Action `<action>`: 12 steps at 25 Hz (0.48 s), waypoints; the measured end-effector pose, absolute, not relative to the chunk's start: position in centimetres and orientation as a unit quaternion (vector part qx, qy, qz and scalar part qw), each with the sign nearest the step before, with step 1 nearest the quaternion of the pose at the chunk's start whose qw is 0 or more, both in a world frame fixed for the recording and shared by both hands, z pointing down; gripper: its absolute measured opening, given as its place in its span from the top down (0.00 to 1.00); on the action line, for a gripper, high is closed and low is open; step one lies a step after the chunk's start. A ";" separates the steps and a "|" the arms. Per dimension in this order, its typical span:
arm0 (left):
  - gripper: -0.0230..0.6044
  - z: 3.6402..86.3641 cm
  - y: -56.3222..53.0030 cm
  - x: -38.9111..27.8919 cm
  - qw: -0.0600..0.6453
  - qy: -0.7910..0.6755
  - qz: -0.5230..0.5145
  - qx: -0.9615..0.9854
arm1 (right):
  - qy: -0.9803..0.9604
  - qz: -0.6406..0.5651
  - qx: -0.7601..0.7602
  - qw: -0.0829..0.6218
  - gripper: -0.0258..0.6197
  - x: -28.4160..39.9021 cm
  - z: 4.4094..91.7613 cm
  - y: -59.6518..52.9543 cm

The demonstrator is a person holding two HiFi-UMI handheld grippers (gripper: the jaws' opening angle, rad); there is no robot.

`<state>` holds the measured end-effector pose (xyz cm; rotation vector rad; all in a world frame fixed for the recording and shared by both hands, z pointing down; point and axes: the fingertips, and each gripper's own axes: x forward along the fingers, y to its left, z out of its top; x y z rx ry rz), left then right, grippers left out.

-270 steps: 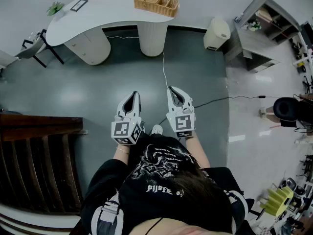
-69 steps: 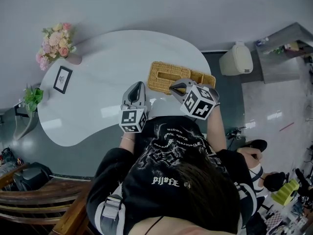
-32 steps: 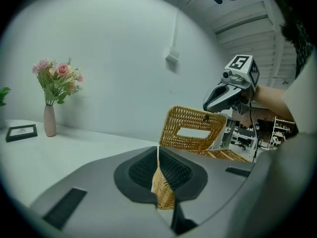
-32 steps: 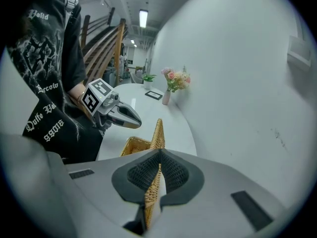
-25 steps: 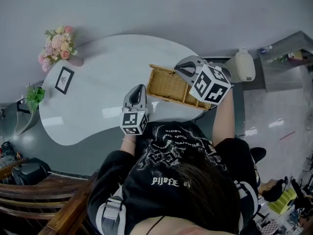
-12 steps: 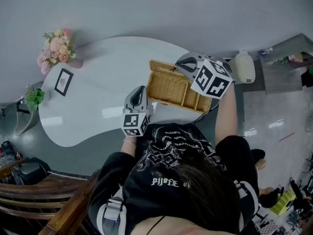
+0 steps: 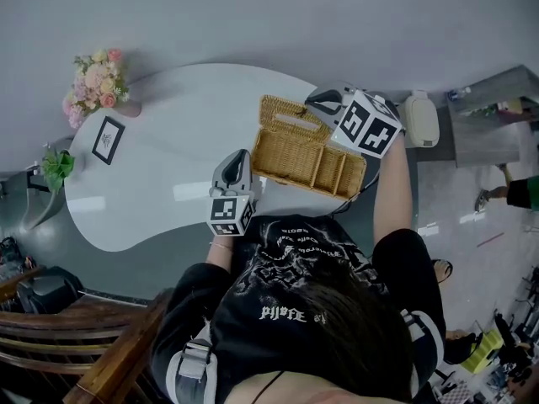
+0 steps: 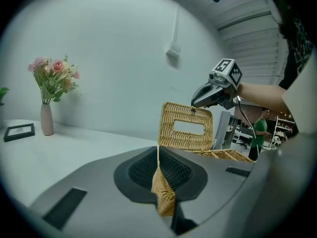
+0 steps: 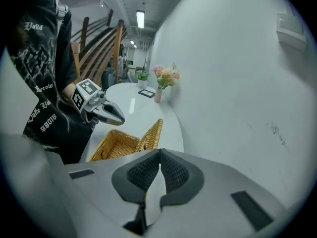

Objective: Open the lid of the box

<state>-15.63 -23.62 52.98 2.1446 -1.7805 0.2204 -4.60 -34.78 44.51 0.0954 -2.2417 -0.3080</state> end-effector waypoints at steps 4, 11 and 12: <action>0.92 53.3 -23.8 -15.7 0.179 -0.625 0.080 0.756 | -0.894 -0.116 0.040 0.431 0.91 -4.5 45.2 -36.2; 0.92 53.6 -24.3 -16.1 0.188 -0.626 0.083 0.752 | -0.897 -0.091 0.049 0.431 0.91 -4.2 46.7 -38.7; 0.92 53.6 -24.4 -16.1 0.191 -0.625 0.082 0.752 | -0.897 -0.087 0.050 0.430 0.91 -4.2 47.0 -39.0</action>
